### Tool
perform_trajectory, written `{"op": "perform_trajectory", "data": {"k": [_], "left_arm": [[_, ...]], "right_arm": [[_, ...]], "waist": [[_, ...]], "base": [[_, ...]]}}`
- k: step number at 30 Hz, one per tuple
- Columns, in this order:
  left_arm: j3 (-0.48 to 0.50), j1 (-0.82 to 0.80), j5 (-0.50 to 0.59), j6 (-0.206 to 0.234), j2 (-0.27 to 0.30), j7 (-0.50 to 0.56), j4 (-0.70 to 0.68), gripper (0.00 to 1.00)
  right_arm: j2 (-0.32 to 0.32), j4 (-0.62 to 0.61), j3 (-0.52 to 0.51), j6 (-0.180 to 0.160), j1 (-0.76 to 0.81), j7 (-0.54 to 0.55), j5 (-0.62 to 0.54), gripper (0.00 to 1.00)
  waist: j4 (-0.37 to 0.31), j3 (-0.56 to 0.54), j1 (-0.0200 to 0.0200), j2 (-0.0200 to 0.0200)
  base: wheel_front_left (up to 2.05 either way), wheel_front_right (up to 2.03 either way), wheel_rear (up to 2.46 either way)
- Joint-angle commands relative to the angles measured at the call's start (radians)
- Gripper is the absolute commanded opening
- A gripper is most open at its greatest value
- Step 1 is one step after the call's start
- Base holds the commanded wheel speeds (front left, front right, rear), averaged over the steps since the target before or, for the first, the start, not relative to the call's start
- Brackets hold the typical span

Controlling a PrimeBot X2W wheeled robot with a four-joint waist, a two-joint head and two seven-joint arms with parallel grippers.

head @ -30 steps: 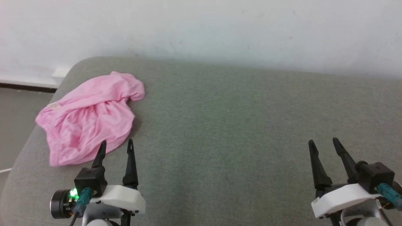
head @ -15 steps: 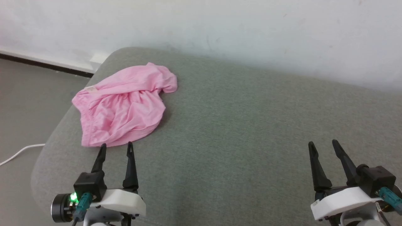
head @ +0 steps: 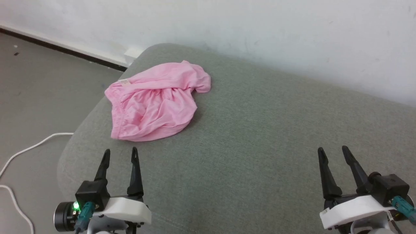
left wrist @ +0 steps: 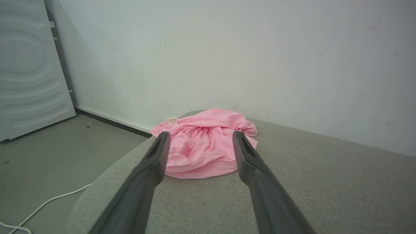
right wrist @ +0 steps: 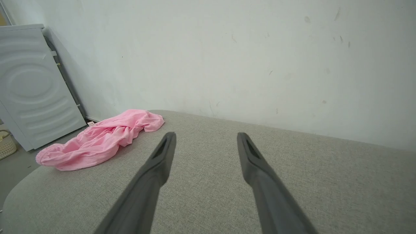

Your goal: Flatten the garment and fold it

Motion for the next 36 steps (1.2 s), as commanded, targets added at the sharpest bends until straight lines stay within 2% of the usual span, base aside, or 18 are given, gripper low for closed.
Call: {"op": "perform_trajectory", "data": {"k": [1,31,36], "left_arm": [[-0.003,0.014,-0.008,0.008,0.002,-0.011,0.002,1.0],[-0.012,0.028,-0.049,0.035,0.004,-0.073,0.019,1.0],[-0.008,0.03,-0.05,0.033,0.005,-0.074,0.018,1.0]], "right_arm": [[0.002,0.003,0.004,-0.002,0.003,-0.011,0.01,1.0],[0.003,0.041,0.02,-0.002,0.014,-0.073,0.06,1.0],[0.003,0.043,0.021,-0.002,0.015,-0.075,0.06,1.0]], "waist": [[0.016,0.0,0.0,-0.0001],[0.151,-0.007,0.0,-0.0001],[0.151,-0.009,0.0,-0.0001]], "base": [[0.0,0.0,0.0],[0.0,0.0,0.0],[0.0,0.0,0.0]]}}
